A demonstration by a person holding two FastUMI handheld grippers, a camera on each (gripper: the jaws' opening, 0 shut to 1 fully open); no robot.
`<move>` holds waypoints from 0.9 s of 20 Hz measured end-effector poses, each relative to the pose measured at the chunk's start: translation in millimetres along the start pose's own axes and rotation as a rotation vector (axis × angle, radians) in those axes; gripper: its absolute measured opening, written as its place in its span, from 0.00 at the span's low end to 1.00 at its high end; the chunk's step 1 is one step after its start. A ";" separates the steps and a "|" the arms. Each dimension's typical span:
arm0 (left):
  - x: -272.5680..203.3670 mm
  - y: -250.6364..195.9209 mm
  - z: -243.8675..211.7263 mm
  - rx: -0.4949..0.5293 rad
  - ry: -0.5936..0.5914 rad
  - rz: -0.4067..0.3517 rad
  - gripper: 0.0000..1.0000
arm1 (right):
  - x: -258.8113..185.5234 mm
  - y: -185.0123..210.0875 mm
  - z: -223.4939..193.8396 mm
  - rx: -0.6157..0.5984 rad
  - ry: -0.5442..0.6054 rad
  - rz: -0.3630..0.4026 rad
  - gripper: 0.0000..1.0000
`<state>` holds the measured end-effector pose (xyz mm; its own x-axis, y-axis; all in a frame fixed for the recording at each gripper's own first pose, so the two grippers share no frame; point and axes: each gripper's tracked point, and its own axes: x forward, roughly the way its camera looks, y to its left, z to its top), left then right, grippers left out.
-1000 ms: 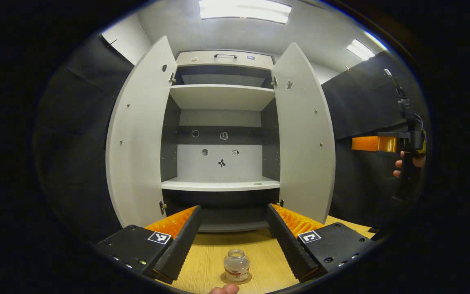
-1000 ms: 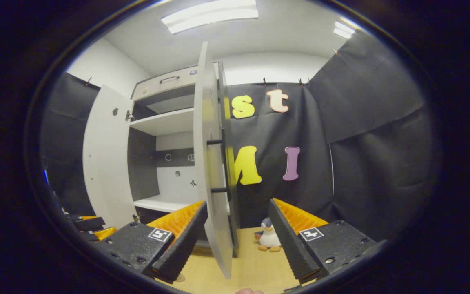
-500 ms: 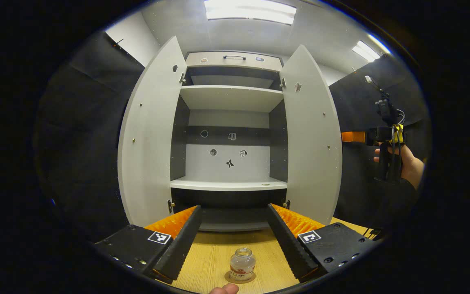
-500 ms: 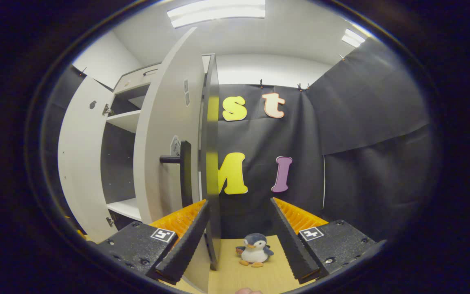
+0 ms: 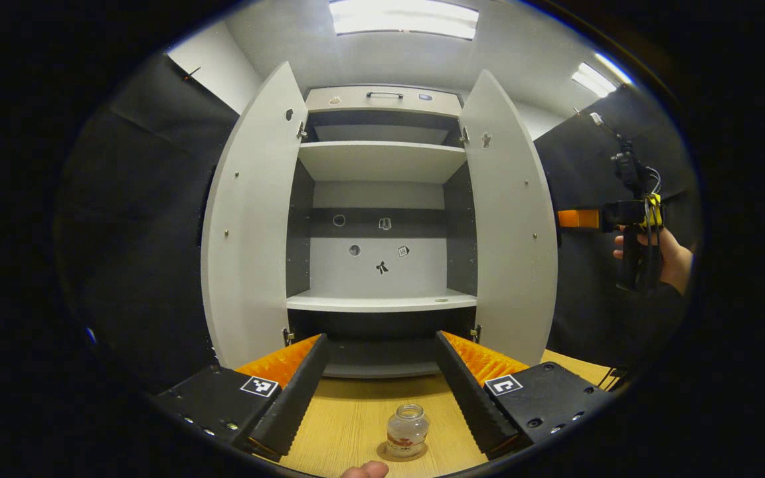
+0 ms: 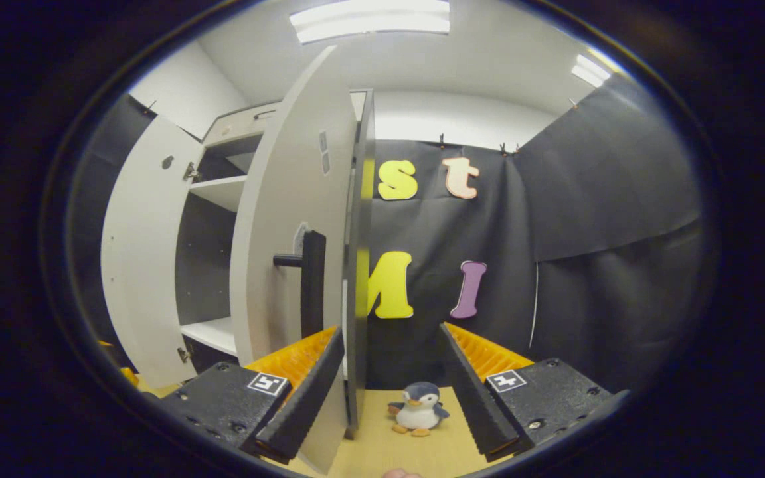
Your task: Grasp the bottle in the cabinet with the left hand and place it on the coaster, then close the right door with the right hand and the left door with the left hand.
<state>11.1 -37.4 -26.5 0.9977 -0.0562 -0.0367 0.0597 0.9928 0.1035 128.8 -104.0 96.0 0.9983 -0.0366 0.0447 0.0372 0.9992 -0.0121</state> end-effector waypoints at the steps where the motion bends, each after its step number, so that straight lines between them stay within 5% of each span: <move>1: -1.2 2.6 0.3 0.002 0.001 0.007 0.97 | 1.0 13.5 -0.1 0.001 -0.001 0.030 0.94; 5: -6.9 14.0 -4.9 0.002 0.016 0.037 0.97 | 13.1 61.7 -2.9 0.030 -0.008 0.138 0.94; 18: -19.3 50.9 -17.6 0.002 0.052 0.132 0.97 | 44.9 121.7 -3.4 0.039 -0.026 0.223 0.95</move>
<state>-5.7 16.0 -38.0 0.9940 0.0803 -0.0742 -0.0716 0.9911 0.1124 178.3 15.9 93.1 0.9801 0.1855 0.0710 -0.1869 0.9823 0.0142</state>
